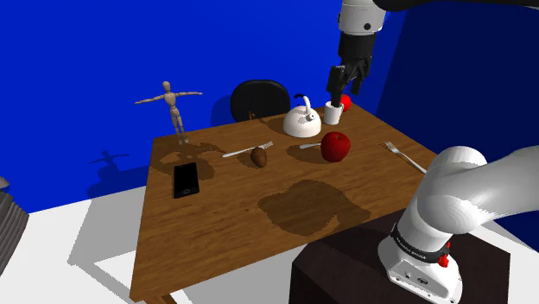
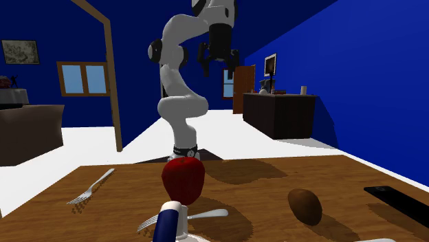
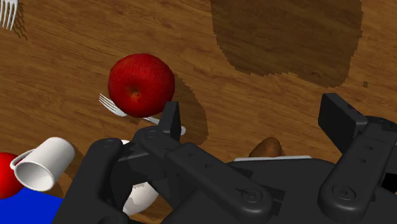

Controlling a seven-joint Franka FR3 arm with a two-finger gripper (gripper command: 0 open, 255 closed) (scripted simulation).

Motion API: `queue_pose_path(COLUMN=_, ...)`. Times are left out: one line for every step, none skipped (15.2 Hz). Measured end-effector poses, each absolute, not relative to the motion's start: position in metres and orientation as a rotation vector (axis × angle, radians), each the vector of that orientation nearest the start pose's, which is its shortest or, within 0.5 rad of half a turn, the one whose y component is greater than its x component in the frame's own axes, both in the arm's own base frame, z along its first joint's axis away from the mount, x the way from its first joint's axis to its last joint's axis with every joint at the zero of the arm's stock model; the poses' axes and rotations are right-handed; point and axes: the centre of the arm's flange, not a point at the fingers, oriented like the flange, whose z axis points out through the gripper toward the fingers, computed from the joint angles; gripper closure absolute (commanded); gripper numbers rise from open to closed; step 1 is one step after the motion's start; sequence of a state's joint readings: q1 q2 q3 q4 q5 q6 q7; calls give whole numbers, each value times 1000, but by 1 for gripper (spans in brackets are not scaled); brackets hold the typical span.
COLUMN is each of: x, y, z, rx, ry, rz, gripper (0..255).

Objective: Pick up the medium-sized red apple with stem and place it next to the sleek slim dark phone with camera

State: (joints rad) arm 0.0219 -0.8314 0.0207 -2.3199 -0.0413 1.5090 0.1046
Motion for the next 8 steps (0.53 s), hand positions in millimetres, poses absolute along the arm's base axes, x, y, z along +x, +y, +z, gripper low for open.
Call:
queue_pose_path(x=288, y=10, z=616, rx=-3194, ry=114, rz=-39, gripper=0)
queue_pose_path(x=287, y=6, z=612, rx=-3194, ry=115, rz=-54, gripper=0)
queue_pose_path(x=286, y=0, z=603, rx=-3194, ry=116, rz=-76, gripper=0)
queue_pose_path(x=283, y=-9, z=595, rx=-3193, ry=117, rz=-104, gripper=0)
queue_pose_path(x=281, y=-19, z=585, rx=-3192, ry=117, rz=-134, gripper=0)
queue_pose_path(x=280, y=-26, z=574, rx=-3191, ry=118, rz=-165, gripper=0)
queue_pose_path(x=279, y=-33, z=562, rx=-3190, ry=119, rz=-197, gripper=0)
queue_pose_path(x=278, y=-41, z=553, rx=-3188, ry=119, rz=-230, gripper=0)
